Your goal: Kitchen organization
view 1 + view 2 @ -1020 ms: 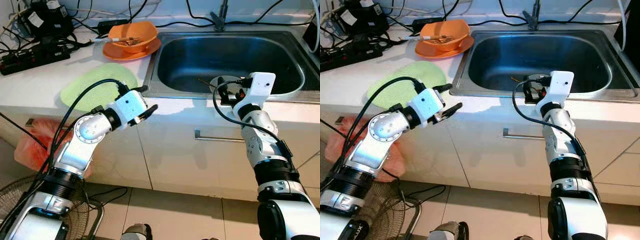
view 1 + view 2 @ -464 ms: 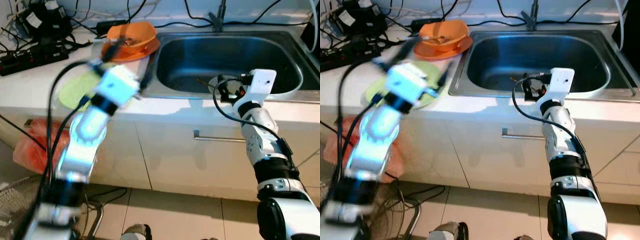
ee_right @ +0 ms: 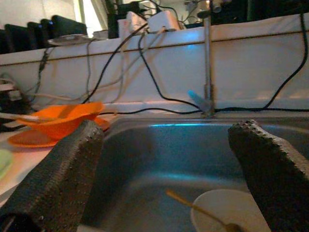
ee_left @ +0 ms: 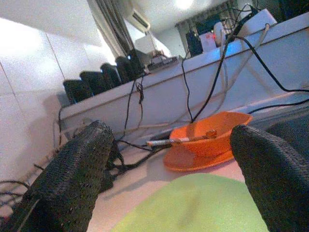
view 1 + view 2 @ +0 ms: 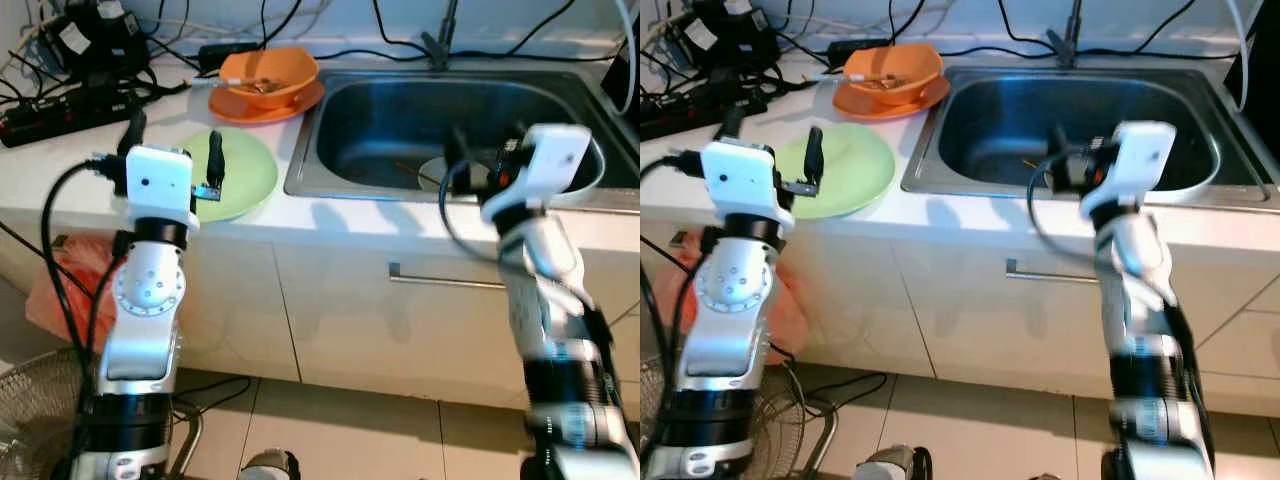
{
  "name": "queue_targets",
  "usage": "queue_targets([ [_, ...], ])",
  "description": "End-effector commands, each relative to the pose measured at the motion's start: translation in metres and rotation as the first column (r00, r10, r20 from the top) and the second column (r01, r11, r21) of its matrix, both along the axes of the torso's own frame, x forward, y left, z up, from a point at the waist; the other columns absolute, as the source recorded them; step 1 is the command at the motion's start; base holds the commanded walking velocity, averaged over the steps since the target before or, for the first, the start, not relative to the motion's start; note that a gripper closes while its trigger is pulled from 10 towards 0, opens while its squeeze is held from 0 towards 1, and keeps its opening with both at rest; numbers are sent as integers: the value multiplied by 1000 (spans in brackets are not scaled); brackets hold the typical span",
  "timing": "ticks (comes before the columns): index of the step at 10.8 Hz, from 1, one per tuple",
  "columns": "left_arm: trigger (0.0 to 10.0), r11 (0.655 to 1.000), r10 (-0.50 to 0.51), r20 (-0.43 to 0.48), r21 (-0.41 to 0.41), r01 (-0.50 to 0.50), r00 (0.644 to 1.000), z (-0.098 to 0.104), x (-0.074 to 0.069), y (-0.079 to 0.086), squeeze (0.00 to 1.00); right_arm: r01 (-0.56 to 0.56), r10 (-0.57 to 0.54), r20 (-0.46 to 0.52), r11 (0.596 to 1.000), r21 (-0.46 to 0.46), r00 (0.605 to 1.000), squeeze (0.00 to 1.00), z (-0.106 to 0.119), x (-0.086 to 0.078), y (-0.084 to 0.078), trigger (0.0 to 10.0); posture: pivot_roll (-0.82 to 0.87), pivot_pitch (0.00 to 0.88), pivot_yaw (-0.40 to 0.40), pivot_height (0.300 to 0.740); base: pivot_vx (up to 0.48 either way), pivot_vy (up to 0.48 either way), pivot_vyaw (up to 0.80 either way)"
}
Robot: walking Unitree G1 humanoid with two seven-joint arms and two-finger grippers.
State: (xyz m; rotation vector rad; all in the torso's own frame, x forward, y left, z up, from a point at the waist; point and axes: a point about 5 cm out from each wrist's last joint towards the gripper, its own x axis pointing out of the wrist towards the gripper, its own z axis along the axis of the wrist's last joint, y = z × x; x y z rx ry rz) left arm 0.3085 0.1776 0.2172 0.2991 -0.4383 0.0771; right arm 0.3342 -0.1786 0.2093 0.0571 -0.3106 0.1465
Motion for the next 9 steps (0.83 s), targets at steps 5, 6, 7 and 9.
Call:
queue_targets([
  [5, 10000, 999, -14, 19, -38, 15, 1000, 22, 8, 2, 0, 3, -1, -45, 1000, 30, 999, 0, -7, -16, 23, 10000, 126, 34, 103, 740, 0, 0, 0],
  [6, 10000, 998, -35, 25, -47, 36, 999, 24, 6, 0, 0, 3, -1, -47, 1000, 29, 999, 0, -7, -18, 25, 10000, 125, 34, 101, 740, 0, 0, 0],
  [7, 10000, 999, -46, 122, -16, 48, 991, 46, 0, -6, 0, 9, -8, -41, 1000, 22, 999, 0, -5, -22, 26, 10000, 122, 34, 95, 740, 0, 0, 0],
  [9, 10000, 996, -81, 185, -24, 87, 979, 66, -1, -15, 0, 10, -10, 13, 1000, -29, 1000, 0, 10, -28, 28, 10000, 122, 30, 92, 740, 292, 369, 0],
])
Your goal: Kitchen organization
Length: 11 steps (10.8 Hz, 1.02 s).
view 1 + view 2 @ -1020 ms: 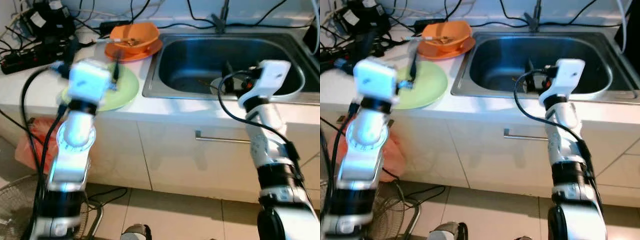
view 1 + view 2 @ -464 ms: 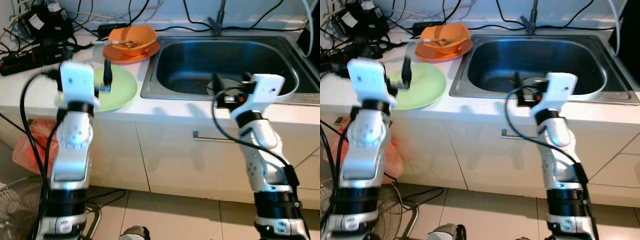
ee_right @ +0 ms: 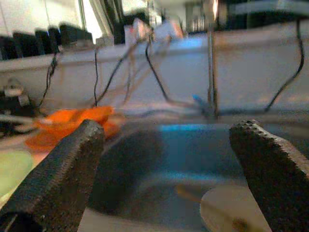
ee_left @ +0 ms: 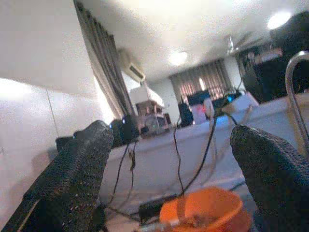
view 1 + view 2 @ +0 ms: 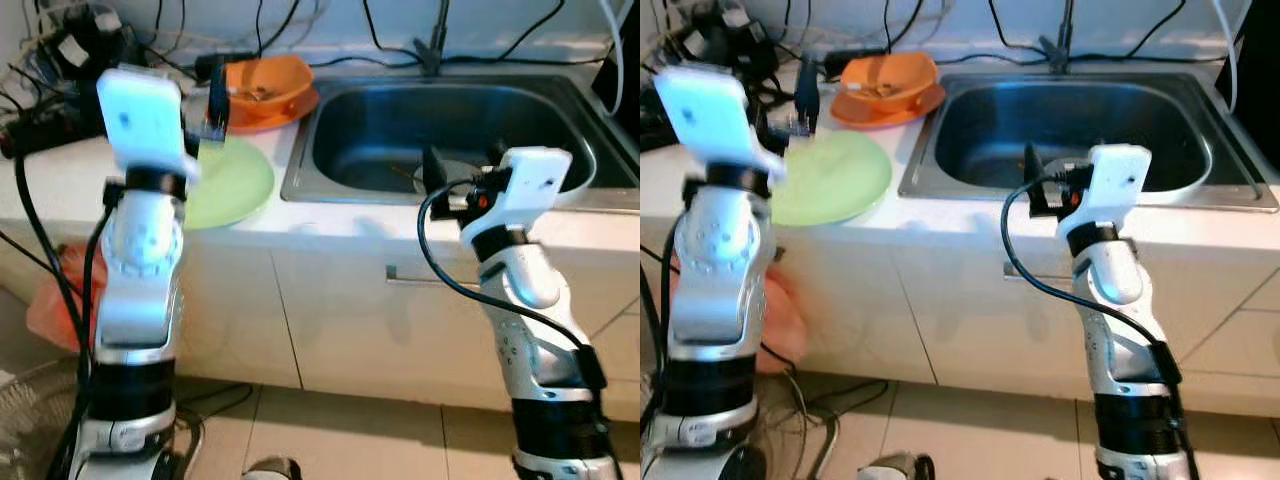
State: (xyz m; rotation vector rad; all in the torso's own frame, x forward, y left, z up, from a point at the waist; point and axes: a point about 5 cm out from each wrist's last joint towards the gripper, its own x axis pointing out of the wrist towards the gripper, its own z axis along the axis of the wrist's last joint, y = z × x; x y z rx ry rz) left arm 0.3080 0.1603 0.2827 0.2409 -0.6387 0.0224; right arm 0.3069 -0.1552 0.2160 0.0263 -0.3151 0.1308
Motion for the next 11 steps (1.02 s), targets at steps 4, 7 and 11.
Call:
queue_targets([
  [4, 10000, 1000, -1, -53, -18, 0, 999, -9, 2, 0, 0, 3, -3, -5, 1000, -15, 1000, 0, 4, -2, 4, 10000, 111, 17, 91, 740, 254, 408, 0],
  [7, 10000, 1000, -6, -72, -10, 5, 997, -15, 3, -3, 0, 4, -4, -13, 1000, -19, 1000, 0, 4, -1, 5, 10000, 116, 24, 85, 740, 81, 139, 0],
  [11, 10000, 999, -40, -97, -8, 39, 994, -18, 5, -8, 0, 12, -12, -21, 1000, -28, 1000, 0, 1, -1, 6, 10000, 114, 27, 91, 740, 0, 0, 0],
])
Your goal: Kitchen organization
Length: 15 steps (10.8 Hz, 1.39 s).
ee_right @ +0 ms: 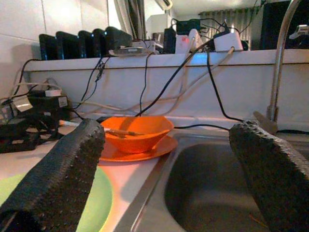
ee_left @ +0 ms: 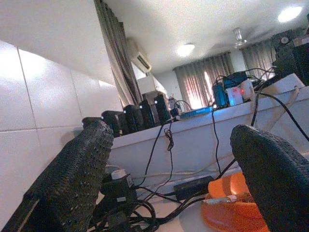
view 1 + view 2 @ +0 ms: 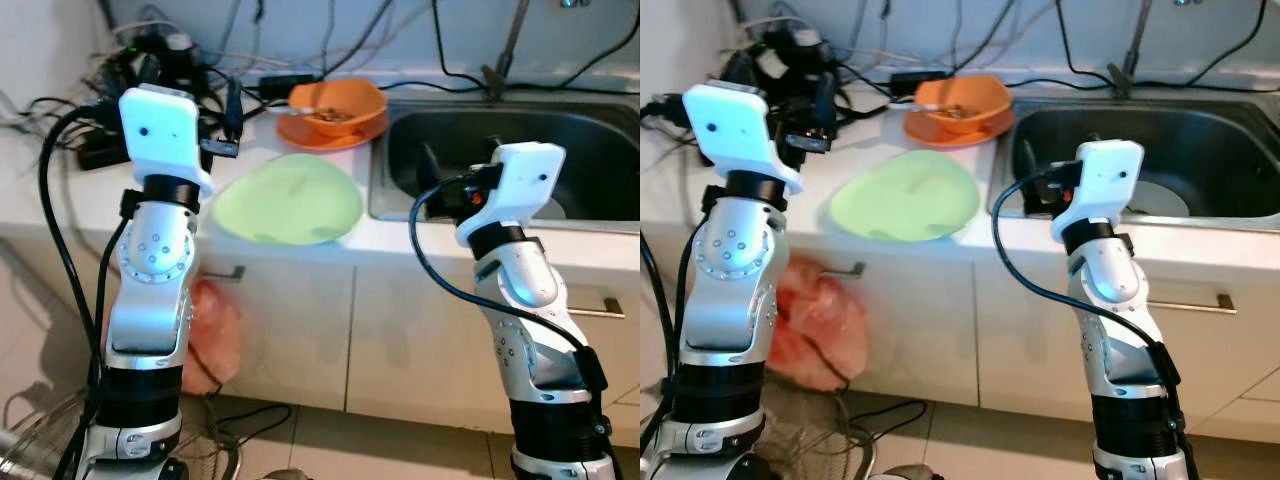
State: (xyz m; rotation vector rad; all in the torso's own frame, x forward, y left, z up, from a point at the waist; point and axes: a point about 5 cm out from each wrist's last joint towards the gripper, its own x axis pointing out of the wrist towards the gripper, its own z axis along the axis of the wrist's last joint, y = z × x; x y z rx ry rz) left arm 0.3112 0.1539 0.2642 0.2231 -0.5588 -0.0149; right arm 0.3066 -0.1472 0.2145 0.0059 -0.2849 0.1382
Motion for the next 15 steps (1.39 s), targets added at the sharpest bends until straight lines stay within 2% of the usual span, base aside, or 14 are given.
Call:
queue_targets([
  [1, 10000, 999, -29, 9, 15, 29, 1000, 6, 3, -4, 0, 18, -17, 5, 1000, -13, 1000, 0, 1, -1, -3, 10000, 113, 26, 93, 740, 251, 0, 0],
  [4, 10000, 999, -28, 15, 26, 27, 1000, 10, 7, -2, 0, 48, -48, 15, 999, -18, 999, 0, 3, -1, -8, 10000, 112, 23, 101, 740, 404, 0, 0],
  [9, 10000, 999, -38, -7, 27, 38, 999, 4, 6, -5, 0, 41, -40, 13, 999, -32, 999, 0, 0, -1, -4, 10000, 121, 22, 104, 740, 467, 0, 0],
  [11, 10000, 999, -33, -7, 22, 33, 999, 3, 6, -5, 0, 36, -36, 11, 999, -31, 999, 0, -2, -1, -1, 10000, 121, 23, 104, 740, 0, 0, 0],
  [13, 10000, 996, -13, -31, 82, 15, 999, -9, 3, -2, 0, 25, -25, 2, 999, -27, 1000, 0, -3, -1, 1, 10000, 123, 27, 97, 740, 0, 0, 0],
  [15, 10000, 956, -193, -86, 208, 207, 977, -27, -7, -15, 0, 3, -3, -17, 1000, -19, 1000, 0, -4, -1, 2, 10000, 128, 29, 88, 740, 0, 0, 0],
])
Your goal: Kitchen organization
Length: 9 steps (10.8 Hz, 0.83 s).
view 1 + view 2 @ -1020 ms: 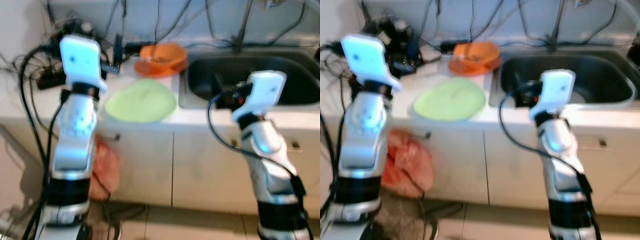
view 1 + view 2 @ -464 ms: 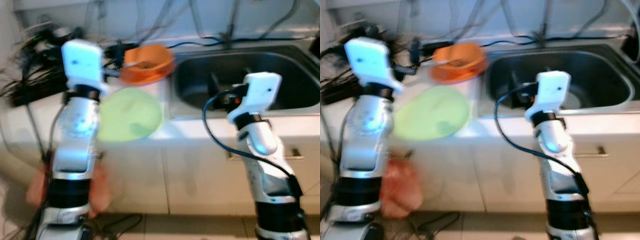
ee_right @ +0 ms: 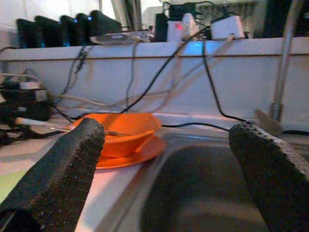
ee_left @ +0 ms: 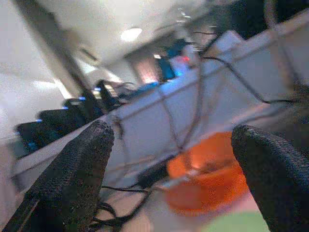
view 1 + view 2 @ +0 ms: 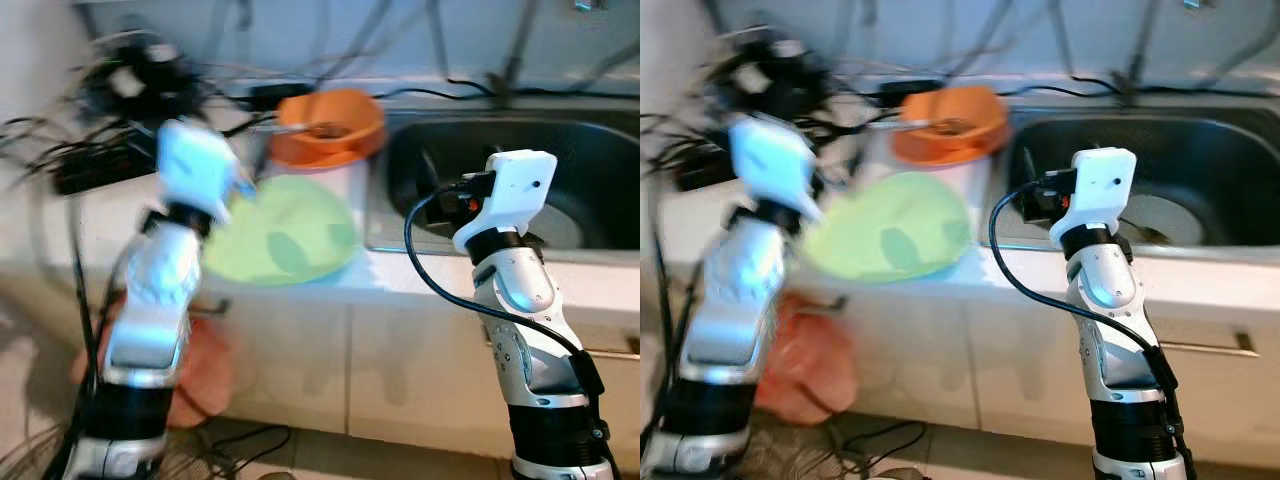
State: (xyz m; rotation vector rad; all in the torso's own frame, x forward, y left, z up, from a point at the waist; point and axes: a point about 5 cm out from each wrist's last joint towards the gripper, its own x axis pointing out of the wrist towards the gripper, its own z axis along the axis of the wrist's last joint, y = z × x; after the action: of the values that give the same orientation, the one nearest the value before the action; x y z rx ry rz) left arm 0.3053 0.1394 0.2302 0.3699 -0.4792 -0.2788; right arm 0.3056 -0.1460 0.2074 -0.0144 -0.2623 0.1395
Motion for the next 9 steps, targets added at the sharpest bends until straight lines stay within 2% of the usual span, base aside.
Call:
queue_targets([
  [1, 10000, 998, -52, 14, 21, 52, 999, 4, -3, -3, 0, -17, 17, -13, 1000, 14, 1000, 0, 1, 1, 2, 10000, 129, 29, 88, 740, 0, 0, 0],
  [2, 10000, 989, -132, -3, 62, 132, 991, 3, -5, -9, 0, -54, 59, -69, 996, 66, 996, 0, -2, 4, 1, 10000, 129, 28, 88, 740, 0, 0, 0],
  [3, 10000, 976, -189, -4, 109, 188, 982, 3, -7, -13, 0, -50, 56, -94, 996, 68, 994, 0, -4, 7, -5, 10000, 127, 28, 87, 740, 0, 0, 0],
  [4, 10000, 969, -210, -1, 134, 209, 978, 4, -8, -14, 0, -36, 41, -107, 998, 48, 993, 0, -4, 8, -11, 10000, 124, 27, 88, 740, 0, 0, 0],
  [6, 10000, 962, -233, -4, 147, 231, 972, 4, -8, -14, 0, -37, 44, -126, 998, 57, 991, 0, -5, 9, -12, 10000, 125, 26, 87, 740, 0, 0, -625],
  [7, 10000, 951, -256, -15, 178, 254, 967, 0, -10, -18, 0, -41, 48, -120, 998, 56, 992, 0, -5, 8, -11, 10000, 124, 26, 86, 740, 0, 0, 0],
  [9, 10000, 946, -269, -18, 181, 268, 963, -4, -12, -22, 0, -54, 57, -113, 998, 32, 992, 0, -4, 8, -9, 10000, 124, 24, 85, 740, 0, 0, 0],
])
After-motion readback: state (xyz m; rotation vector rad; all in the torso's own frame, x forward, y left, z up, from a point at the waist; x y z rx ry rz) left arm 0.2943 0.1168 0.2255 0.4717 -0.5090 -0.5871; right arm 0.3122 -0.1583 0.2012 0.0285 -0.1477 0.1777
